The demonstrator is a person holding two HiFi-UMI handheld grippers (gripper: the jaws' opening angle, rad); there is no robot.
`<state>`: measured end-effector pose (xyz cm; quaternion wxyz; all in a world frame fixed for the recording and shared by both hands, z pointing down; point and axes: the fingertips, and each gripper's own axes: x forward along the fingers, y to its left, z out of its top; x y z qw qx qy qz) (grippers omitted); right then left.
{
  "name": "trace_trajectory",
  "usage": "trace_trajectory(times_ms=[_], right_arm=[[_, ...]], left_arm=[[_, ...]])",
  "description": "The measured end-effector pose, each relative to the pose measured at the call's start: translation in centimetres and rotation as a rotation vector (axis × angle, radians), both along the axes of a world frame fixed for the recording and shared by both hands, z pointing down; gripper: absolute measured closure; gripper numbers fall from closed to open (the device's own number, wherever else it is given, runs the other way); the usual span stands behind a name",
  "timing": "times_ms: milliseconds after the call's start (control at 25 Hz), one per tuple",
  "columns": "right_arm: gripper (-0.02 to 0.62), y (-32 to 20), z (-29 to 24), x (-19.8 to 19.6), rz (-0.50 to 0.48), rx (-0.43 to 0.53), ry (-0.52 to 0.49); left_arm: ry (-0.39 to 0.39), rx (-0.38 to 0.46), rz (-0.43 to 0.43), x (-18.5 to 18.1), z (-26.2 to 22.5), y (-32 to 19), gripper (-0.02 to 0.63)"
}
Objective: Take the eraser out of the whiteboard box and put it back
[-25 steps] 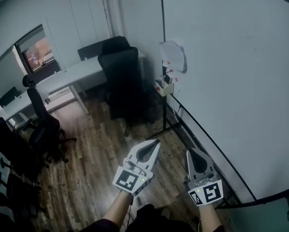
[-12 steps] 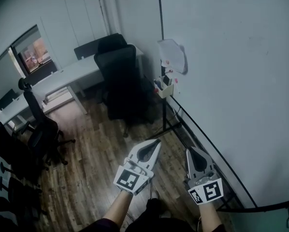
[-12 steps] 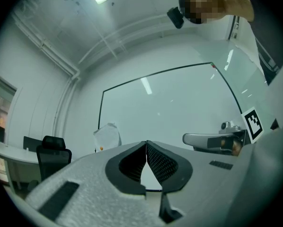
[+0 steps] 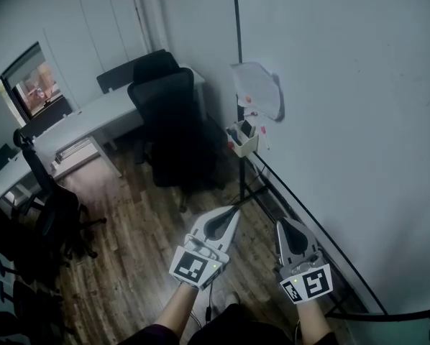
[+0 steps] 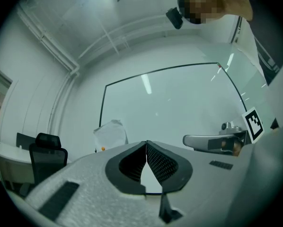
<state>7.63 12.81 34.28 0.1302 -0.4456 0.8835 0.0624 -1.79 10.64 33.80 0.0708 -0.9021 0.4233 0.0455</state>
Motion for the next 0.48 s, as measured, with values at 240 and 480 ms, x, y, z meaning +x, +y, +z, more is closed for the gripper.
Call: trace_trajectory(times_ms=[240,480], right_arm=[[0.592,-4.2,0.2,-1.8,0.033,-0.009,0.001],[0.591,-6.7,0.6,-2.9,0.062,-0.017,0.005]], left_arm=[[0.011,-0.008,0.030,-1.6,0.3,-4.2,0.601],[0.015,-0.012,0.055,-2.8,0.7,-7.1,0.601]])
